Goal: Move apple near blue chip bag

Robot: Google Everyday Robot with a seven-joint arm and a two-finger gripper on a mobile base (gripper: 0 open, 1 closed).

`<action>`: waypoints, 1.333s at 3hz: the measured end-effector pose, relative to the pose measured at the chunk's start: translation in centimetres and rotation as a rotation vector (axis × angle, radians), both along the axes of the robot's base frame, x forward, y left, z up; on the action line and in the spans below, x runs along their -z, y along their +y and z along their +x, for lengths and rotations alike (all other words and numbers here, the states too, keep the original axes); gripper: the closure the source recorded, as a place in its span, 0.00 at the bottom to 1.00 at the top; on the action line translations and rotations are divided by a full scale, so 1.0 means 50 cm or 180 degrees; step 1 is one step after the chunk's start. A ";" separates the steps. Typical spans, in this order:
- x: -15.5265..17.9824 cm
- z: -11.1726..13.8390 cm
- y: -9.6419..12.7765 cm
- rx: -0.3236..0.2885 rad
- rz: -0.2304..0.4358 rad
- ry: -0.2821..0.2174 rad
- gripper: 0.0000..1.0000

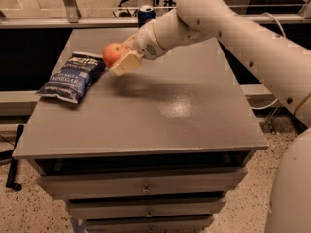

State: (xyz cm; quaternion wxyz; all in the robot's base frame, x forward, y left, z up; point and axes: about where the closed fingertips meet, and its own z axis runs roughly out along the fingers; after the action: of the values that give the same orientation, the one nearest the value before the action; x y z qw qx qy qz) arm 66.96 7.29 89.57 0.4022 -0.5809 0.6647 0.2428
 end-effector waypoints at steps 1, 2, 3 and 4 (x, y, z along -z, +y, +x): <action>0.043 0.010 0.031 -0.0104 -0.0092 0.0109 0.98; 0.065 0.013 0.042 -0.0152 -0.0154 0.0175 0.76; 0.084 0.014 0.054 -0.0217 -0.0196 0.0245 0.43; 0.093 0.013 0.058 -0.0247 -0.0222 0.0277 0.06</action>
Offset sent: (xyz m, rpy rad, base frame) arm 0.0098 0.0227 -0.0423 -0.0714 0.0748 0.0578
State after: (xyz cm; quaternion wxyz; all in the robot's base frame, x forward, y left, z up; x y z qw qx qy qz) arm 67.63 10.17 84.90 0.3428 -0.6087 0.6666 0.2600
